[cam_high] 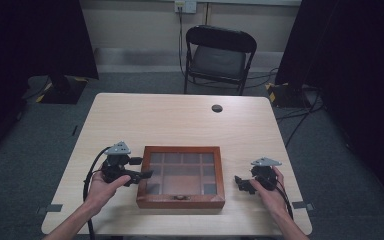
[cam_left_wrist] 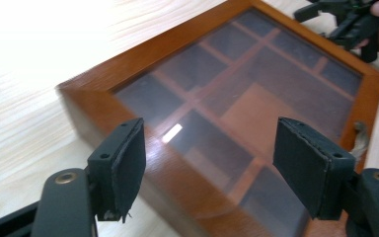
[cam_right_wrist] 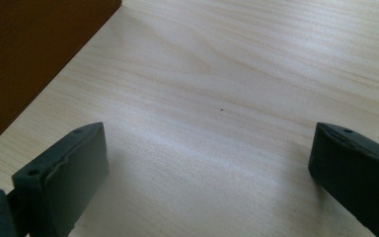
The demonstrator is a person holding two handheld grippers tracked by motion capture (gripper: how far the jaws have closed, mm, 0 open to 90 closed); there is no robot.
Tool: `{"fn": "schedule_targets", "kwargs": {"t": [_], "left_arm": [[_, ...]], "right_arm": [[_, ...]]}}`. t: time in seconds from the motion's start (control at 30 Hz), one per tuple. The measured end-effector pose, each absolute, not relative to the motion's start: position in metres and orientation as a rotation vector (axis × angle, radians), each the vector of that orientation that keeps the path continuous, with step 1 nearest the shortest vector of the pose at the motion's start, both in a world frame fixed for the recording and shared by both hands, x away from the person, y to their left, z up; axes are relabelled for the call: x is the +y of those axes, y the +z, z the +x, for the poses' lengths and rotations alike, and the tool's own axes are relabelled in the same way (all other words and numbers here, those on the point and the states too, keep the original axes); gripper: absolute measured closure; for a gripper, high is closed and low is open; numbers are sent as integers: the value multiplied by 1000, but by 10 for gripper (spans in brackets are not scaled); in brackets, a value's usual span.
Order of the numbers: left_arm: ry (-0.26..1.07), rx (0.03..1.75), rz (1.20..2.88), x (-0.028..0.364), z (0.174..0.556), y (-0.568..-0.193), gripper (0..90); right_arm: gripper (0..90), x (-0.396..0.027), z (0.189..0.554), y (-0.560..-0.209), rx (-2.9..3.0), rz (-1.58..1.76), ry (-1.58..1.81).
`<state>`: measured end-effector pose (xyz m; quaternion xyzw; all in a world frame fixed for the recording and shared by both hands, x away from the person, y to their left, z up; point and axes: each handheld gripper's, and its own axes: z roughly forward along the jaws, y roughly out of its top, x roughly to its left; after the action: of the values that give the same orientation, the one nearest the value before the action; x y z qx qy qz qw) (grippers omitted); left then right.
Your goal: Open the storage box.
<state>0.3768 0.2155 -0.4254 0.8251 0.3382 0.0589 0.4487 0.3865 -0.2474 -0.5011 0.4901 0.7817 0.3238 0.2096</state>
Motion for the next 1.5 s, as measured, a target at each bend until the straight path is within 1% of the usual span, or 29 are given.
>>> {"fn": "schedule_targets", "kwargs": {"t": [0.3, 0.37, 0.43, 0.47, 0.57, 0.63, 0.73, 0.83, 0.9, 1.0, 1.1, 1.13, 1.17, 1.2, 1.23, 1.27, 1.3, 1.33, 1.4, 1.5], "left_arm": [[98, 743, 2037, 197, 368, -416, 297], [110, 720, 2026, 193, 364, -412, 300], [91, 698, 2027, 188, 362, -409, 334], [93, 700, 2031, 186, 362, -408, 336], [71, 671, 2023, 180, 361, -405, 351], [29, 643, 2036, 173, 362, -402, 349], [6, 622, 2023, 165, 361, -398, 349], [-15, 616, 2036, 160, 361, -400, 342], [-33, 588, 2075, 154, 359, -405, 370], [-81, 558, 2072, 150, 357, -412, 389], [-84, 531, 2093, 146, 355, -415, 409], [-39, 503, 2113, 143, 351, -416, 442], [-39, 503, 2113, 143, 351, -416, 451], [-22, 474, 2114, 141, 348, -417, 495], [-15, 475, 2117, 139, 346, -417, 504], [-15, 475, 2117, 139, 346, -417, 535], [-36, 458, 2103, 139, 345, -419, 535], [-71, 458, 2110, 137, 344, -421, 592], [-87, 442, 2118, 135, 343, -424, 639], [-115, 435, 2145, 128, 342, -433, 662]], "right_arm": [[10, -247, 386, -501, 2174, 1363, 901], [10, -247, 386, -501, 2174, 1363, 901], [10, -247, 386, -501, 2174, 1363, 901], [10, -247, 386, -501, 2174, 1363, 901], [10, -247, 386, -501, 2174, 1363, 901], [10, -247, 386, -501, 2174, 1363, 901], [10, -247, 386, -501, 2174, 1363, 901], [10, -247, 387, -501, 2174, 1363, 901], [10, -247, 387, -501, 2174, 1363, 901], [10, -247, 387, -501, 2174, 1363, 901], [10, -247, 387, -501, 2174, 1363, 901], [10, -247, 387, -501, 2174, 1363, 901], [10, -247, 387, -501, 2174, 1363, 901], [10, -247, 387, -501, 2174, 1363, 901], [10, -247, 387, -501, 2174, 1363, 901], [10, -247, 387, -501, 2174, 1363, 901], [10, -247, 387, -501, 2174, 1363, 901], [10, -247, 386, -501, 2174, 1363, 901], [10, -247, 387, -501, 2174, 1363, 900], [10, -247, 387, -501, 2174, 1363, 901]]}}
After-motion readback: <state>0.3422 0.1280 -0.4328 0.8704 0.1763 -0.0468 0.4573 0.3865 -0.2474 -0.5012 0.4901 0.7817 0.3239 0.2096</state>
